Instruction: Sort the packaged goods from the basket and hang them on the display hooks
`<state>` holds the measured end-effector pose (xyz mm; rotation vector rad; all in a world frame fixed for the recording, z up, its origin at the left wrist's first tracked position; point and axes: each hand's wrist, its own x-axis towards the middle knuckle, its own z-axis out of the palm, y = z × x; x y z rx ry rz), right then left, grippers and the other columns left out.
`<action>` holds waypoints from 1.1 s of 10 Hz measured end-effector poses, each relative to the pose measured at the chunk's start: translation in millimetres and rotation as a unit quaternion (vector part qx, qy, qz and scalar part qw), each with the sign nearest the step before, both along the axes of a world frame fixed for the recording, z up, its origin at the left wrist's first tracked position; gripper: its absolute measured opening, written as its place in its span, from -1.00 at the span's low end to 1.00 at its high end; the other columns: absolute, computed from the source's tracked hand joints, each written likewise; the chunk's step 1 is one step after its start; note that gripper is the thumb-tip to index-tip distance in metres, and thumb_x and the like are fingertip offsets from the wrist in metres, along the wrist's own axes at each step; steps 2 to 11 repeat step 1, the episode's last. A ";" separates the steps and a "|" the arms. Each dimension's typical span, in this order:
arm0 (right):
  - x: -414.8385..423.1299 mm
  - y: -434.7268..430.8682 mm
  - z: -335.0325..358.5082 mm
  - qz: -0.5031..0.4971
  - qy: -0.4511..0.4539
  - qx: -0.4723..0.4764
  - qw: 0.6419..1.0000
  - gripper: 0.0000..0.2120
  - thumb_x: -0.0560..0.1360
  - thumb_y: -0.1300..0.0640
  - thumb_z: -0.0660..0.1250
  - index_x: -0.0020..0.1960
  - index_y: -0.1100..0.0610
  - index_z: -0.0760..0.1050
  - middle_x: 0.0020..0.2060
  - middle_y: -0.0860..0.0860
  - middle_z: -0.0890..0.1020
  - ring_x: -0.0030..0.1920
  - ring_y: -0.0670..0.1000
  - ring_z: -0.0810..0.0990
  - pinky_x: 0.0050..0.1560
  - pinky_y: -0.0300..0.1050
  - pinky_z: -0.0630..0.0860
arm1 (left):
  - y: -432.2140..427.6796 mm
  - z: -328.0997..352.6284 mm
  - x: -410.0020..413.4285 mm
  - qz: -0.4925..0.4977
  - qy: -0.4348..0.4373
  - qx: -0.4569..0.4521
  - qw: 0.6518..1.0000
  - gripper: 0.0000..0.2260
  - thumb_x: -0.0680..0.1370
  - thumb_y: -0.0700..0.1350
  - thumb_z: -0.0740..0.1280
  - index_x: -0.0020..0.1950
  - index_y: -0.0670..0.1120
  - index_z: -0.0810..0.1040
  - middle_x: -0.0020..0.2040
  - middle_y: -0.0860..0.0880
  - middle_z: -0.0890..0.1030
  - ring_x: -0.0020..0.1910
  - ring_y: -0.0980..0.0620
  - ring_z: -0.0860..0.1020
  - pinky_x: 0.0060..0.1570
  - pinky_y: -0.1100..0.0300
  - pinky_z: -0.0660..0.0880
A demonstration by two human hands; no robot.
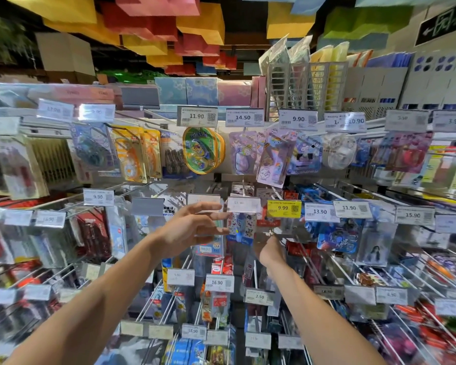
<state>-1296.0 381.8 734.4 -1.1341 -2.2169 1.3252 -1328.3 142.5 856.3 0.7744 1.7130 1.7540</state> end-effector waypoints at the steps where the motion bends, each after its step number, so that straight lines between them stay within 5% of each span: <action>1: 10.0 2.5 -8.0 0.060 -0.007 0.036 0.998 -0.47 0.59 0.25 0.19 0.56 0.12 0.28 0.49 0.10 0.40 0.46 0.15 0.39 0.43 0.08 0.38 | 1.9 -6.3 3.2 0.003 0.005 -0.023 1.000 -0.70 0.66 -0.34 0.22 0.35 -0.12 0.50 0.26 -0.06 0.68 0.20 -0.16 0.68 0.16 -0.01 0.53; 11: 10.0 2.5 -8.0 0.060 -0.007 0.036 0.998 -0.47 0.59 0.25 0.19 0.56 0.12 0.28 0.49 0.10 0.40 0.46 0.15 0.39 0.43 0.08 0.38 | 1.9 -6.3 3.2 0.003 0.005 -0.023 1.000 -0.70 0.66 -0.34 0.22 0.35 -0.12 0.50 0.26 -0.06 0.68 0.20 -0.16 0.68 0.16 -0.01 0.53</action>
